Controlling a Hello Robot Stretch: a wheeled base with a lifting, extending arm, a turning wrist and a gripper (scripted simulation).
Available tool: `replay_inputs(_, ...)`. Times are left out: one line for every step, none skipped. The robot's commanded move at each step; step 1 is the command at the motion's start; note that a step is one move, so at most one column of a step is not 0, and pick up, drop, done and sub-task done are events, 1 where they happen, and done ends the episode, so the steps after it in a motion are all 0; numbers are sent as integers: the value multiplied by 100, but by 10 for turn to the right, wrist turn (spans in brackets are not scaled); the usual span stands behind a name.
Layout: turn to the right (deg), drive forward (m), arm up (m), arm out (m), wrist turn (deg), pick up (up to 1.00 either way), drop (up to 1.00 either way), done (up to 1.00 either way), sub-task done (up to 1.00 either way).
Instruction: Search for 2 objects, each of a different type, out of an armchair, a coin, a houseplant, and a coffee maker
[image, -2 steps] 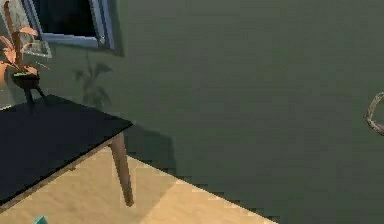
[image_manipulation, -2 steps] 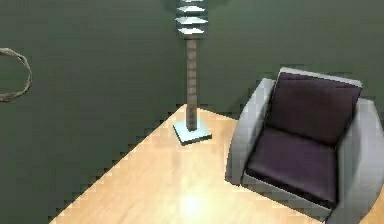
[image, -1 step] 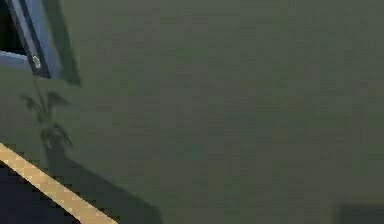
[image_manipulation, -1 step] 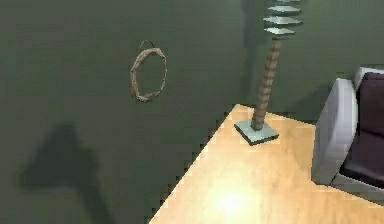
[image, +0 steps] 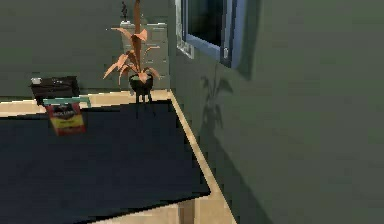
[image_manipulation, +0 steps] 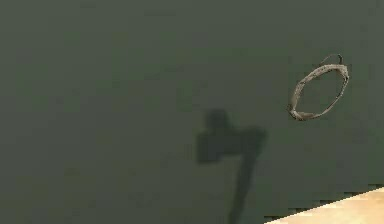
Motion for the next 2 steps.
replay_inputs(-120, 0, 0, 0, 0, 0, 0, 0, 0)
replay_inputs(0, 0, 0, 0, 0, 0, 0, 100, 0)
